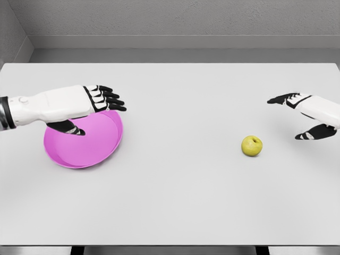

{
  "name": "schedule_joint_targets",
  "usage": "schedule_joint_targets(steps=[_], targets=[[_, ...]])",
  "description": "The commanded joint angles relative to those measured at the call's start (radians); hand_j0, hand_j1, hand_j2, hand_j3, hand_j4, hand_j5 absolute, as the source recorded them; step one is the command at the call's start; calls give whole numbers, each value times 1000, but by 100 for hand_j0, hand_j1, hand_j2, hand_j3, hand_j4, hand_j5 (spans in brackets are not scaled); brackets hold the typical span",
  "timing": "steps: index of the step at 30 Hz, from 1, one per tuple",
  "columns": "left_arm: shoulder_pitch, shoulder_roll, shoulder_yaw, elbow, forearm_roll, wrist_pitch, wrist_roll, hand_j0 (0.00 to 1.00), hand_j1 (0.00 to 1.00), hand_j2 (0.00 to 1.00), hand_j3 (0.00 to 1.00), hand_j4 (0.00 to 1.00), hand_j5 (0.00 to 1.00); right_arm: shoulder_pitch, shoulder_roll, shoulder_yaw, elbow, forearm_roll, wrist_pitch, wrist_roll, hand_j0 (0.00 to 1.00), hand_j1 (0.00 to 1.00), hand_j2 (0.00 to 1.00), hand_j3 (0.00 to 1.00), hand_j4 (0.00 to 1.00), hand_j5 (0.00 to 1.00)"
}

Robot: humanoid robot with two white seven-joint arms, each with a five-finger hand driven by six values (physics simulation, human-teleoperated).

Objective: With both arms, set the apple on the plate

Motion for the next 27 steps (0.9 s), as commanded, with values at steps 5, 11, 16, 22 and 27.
schedule_joint_targets(steps=[5, 11, 16, 22, 27], targets=[[0, 1, 1, 1, 7, 1, 1, 100, 100, 100, 100, 100, 100, 11, -3, 83, 1, -7, 3, 0, 98, 98, 98, 98, 98, 98], [0, 1, -1, 1, 7, 1, 1, 100, 100, 100, 100, 100, 100, 11, 6, 123, 18, -16, 3, 0, 98, 98, 98, 98, 98, 98], [0, 1, -4, 1, 7, 1, 1, 100, 100, 100, 100, 100, 100, 6, 5, 163, 44, -85, 3, 0, 100, 100, 100, 100, 100, 100], [0, 1, -4, 1, 5, 1, 1, 100, 100, 100, 100, 100, 100, -2, 17, 180, 73, -85, 3, 0, 100, 100, 100, 100, 100, 100], [0, 1, -4, 1, 5, 1, 1, 100, 100, 100, 100, 100, 100, -32, 27, 180, 94, -85, 3, 0, 100, 100, 100, 100, 100, 100]])
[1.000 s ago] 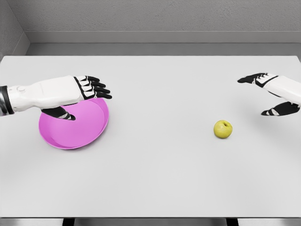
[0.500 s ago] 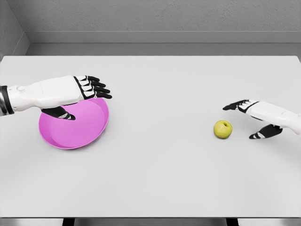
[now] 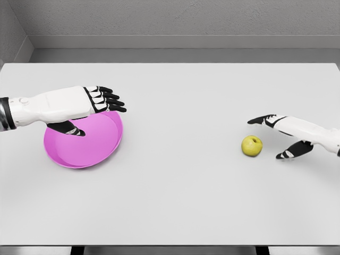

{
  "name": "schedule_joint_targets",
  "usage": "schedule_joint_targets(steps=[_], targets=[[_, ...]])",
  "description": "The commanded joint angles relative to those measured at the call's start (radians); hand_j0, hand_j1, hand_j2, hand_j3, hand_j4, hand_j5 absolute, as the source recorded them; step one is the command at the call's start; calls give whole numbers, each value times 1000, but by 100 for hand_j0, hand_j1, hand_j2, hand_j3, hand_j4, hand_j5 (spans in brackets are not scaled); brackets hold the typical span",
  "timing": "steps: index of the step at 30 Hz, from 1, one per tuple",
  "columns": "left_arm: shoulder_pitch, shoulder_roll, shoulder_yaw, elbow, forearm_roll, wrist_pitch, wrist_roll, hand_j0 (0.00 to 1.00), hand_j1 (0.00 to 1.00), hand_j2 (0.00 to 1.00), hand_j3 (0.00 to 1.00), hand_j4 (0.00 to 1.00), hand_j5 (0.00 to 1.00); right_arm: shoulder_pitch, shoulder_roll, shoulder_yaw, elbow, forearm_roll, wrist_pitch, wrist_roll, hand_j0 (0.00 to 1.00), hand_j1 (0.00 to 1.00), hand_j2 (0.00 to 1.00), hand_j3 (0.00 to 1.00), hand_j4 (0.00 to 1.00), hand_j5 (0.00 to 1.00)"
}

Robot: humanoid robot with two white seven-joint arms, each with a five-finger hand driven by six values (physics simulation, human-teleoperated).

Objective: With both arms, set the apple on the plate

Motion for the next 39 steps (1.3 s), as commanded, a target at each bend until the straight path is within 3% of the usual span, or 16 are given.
schedule_joint_targets(steps=[1, 10, 39], targets=[[0, 1, 1, 0, 6, 1, 1, 100, 100, 100, 100, 100, 100, -2, 10, 3, 12, -6, 2, 0, 100, 100, 100, 100, 100, 100], [-2, 1, -7, 0, 6, 1, 1, 100, 100, 100, 100, 100, 100, -28, 30, 61, 12, -3, 2, 0, 100, 100, 100, 100, 100, 100], [0, 1, -7, -2, 6, 1, -15, 100, 100, 100, 100, 100, 100, -63, 44, 118, 11, -5, 2, 0, 99, 99, 99, 99, 99, 99]])
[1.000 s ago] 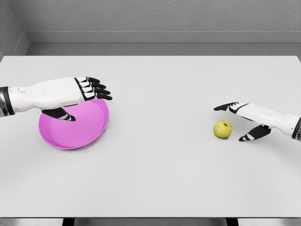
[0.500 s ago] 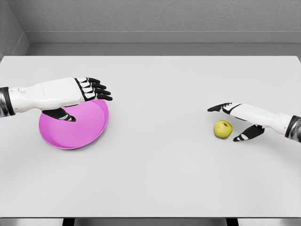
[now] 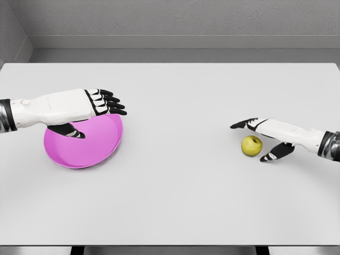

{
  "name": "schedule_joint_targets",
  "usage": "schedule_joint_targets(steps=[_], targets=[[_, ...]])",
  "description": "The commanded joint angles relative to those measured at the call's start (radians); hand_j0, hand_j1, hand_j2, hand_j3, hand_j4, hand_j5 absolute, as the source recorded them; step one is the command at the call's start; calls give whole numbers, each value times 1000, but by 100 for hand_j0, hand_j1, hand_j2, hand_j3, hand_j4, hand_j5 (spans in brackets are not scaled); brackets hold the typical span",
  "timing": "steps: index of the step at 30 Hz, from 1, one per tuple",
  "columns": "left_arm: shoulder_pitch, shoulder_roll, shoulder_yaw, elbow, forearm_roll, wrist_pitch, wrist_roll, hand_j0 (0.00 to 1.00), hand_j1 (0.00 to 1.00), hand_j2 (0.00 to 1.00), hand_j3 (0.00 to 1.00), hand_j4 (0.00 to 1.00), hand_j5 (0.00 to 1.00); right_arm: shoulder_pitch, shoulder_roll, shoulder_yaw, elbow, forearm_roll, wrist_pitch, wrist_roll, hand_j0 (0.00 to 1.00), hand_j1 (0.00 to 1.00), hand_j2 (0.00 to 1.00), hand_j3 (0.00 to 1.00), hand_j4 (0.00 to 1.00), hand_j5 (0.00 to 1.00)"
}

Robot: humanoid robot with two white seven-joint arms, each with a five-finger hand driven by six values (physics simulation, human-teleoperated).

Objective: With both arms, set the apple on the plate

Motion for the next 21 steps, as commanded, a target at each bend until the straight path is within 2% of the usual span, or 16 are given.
schedule_joint_targets(steps=[1, 5, 15, 21], targets=[[0, 1, 1, 1, 7, 1, 0, 100, 100, 100, 100, 100, 100, 0, -3, 10, 0, -9, 2, 0, 98, 98, 98, 98, 98, 98], [0, 1, 1, 0, 7, 1, 0, 100, 100, 100, 100, 100, 100, -15, -14, 49, -2, -6, 2, 0, 97, 97, 97, 97, 97, 97], [0, 1, 1, 0, 7, 1, 0, 100, 100, 100, 100, 100, 100, -25, -14, 47, -2, -10, 2, 0, 96, 96, 96, 96, 96, 96], [0, 1, 1, 0, 7, 1, 0, 100, 100, 100, 100, 100, 100, -26, -14, 46, 0, -9, 2, 0, 84, 84, 84, 84, 84, 84]])
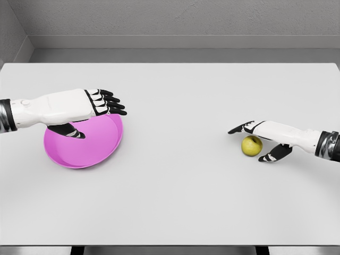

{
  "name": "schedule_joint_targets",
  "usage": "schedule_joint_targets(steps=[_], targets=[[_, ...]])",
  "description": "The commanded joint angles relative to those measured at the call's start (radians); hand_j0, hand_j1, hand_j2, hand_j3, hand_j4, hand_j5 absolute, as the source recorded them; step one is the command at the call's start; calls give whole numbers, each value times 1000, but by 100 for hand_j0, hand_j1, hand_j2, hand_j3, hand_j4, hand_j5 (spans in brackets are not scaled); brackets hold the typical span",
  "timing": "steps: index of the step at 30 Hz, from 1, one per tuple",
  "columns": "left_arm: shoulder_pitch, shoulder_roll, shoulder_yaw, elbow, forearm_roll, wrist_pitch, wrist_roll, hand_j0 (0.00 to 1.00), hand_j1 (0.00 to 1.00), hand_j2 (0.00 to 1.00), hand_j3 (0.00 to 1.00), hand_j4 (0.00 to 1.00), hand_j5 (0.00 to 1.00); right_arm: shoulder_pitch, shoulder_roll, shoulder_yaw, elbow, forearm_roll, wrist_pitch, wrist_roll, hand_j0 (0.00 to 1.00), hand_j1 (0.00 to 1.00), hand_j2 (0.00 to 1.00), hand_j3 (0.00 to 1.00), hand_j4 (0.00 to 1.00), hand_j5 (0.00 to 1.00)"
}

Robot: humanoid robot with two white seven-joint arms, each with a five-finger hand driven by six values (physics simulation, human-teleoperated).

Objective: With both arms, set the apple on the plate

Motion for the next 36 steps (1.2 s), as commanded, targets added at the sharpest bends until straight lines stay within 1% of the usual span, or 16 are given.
schedule_joint_targets(steps=[1, 9, 12, 15, 19, 22, 25, 27, 36], targets=[[0, 1, 1, 0, 7, 1, 1, 100, 100, 100, 100, 100, 100, 0, -1, 0, -1, -7, 2, 0, 82, 82, 82, 82, 82, 82], [0, 1, 1, 0, 7, 1, 1, 100, 100, 100, 100, 100, 100, -5, -1, -2, 0, -7, 2, 0, 77, 77, 77, 77, 77, 77], [0, 1, 1, 0, 7, 1, 1, 100, 100, 100, 100, 100, 100, -5, -1, -2, 0, -7, 2, 0, 76, 76, 76, 76, 76, 76], [0, 1, 1, 0, 7, 1, 1, 100, 100, 100, 100, 100, 100, -5, -1, 0, 0, -7, 2, 0, 71, 71, 71, 71, 71, 71], [2, 1, 1, 0, 7, 1, 1, 100, 100, 100, 100, 100, 100, -6, -1, 0, 0, -7, 2, 0, 69, 69, 69, 69, 69, 69], [2, 1, 1, 0, 7, 1, 1, 100, 100, 100, 100, 100, 100, -8, -1, 0, 0, -7, 2, 0, 65, 65, 65, 65, 65, 65], [2, 1, 1, 0, 7, 1, 1, 100, 100, 100, 100, 100, 100, -11, -1, -2, 0, -7, 2, 0, 65, 65, 65, 65, 65, 65], [2, 1, 1, 0, 7, 1, 1, 100, 100, 100, 100, 100, 100, -11, -1, -2, 0, -7, 2, 0, 63, 63, 63, 63, 63, 63], [2, 2, 1, 0, 7, 1, 1, 100, 100, 100, 100, 100, 100, -12, 1, -4, 0, -7, 2, 0, 62, 62, 62, 62, 62, 62]])
